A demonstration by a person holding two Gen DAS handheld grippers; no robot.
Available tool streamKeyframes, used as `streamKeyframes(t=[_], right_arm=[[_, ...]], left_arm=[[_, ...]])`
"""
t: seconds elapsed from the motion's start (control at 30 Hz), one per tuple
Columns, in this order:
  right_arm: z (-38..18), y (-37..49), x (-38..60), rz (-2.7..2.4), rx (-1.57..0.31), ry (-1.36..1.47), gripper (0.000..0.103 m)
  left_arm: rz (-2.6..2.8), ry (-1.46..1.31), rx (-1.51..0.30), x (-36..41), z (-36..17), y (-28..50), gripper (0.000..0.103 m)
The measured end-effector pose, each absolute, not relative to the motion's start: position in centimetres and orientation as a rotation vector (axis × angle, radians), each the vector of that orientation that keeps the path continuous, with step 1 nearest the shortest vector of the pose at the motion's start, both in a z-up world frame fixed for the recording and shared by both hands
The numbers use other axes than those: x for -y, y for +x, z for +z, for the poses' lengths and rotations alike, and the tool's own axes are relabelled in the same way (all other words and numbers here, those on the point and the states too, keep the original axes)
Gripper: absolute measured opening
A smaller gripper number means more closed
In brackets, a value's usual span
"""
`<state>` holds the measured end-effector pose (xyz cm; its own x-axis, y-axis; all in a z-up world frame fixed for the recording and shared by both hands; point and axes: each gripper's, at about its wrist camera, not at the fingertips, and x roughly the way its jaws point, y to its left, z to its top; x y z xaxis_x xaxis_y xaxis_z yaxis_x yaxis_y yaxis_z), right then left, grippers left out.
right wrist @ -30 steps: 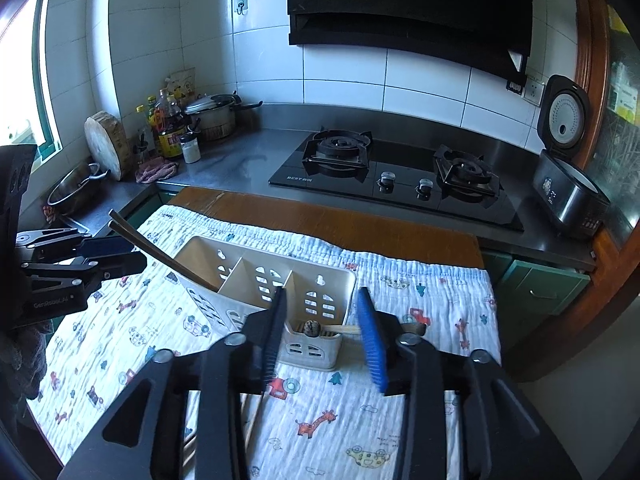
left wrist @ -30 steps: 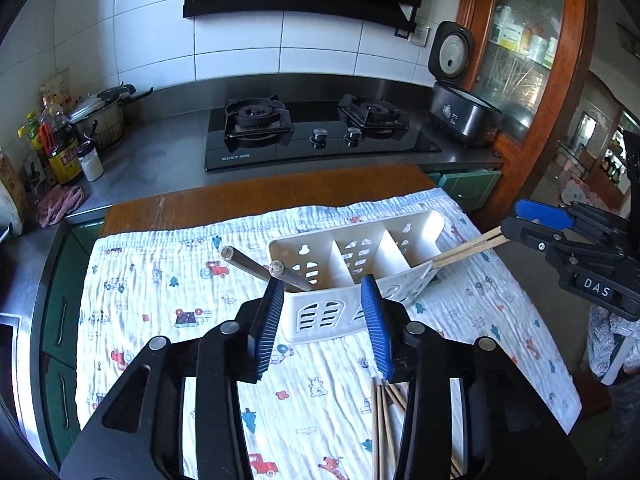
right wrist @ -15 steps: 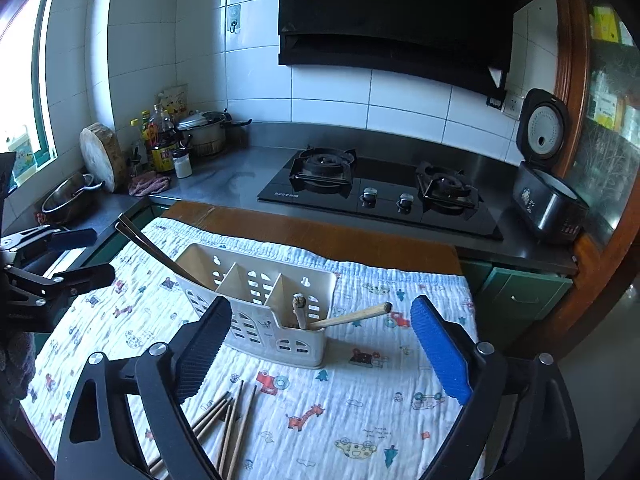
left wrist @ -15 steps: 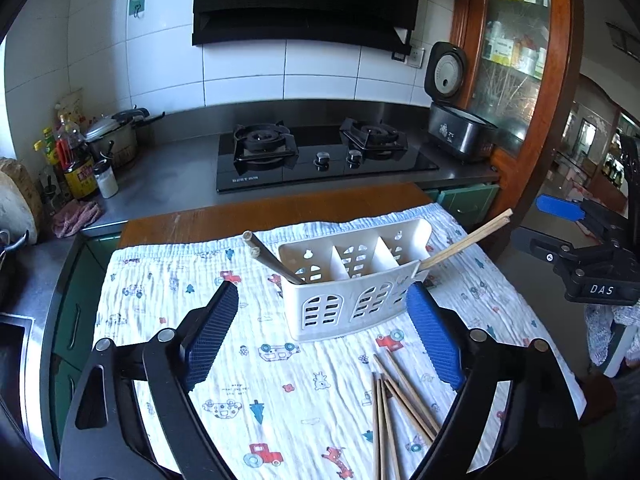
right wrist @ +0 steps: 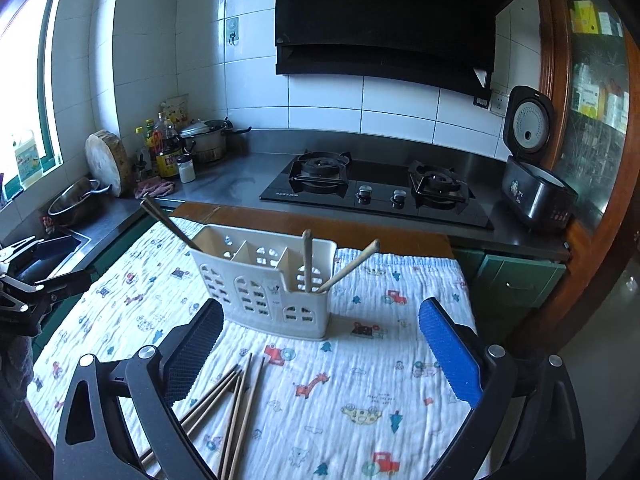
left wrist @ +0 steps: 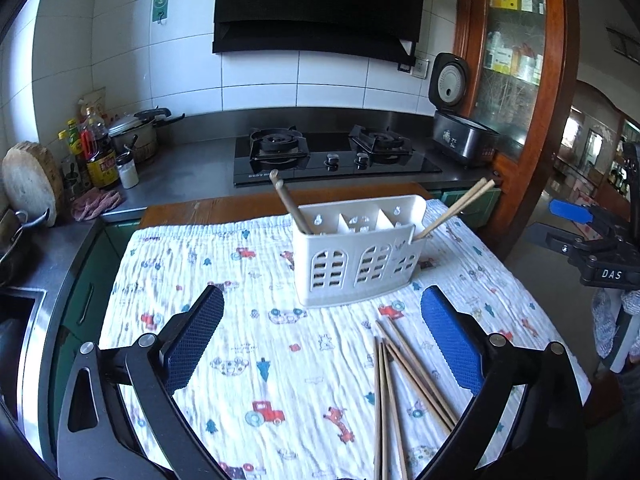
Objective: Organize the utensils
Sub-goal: 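Withdraw both open grippers from the holder back over the chopsticks on the cloth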
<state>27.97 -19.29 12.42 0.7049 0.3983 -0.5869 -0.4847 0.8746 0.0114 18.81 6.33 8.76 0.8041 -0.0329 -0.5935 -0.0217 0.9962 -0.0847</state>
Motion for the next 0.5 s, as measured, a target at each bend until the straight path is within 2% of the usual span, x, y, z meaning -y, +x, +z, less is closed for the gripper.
streamKeyframes(t=[0.5], right_arm=[[5.4, 19.8, 19.8, 0.553, -0.671, -0.152, 0.096]], left_arm=[[0.058, -0.154, -0.729, -6.6, 1.3, 12.0, 0.098]])
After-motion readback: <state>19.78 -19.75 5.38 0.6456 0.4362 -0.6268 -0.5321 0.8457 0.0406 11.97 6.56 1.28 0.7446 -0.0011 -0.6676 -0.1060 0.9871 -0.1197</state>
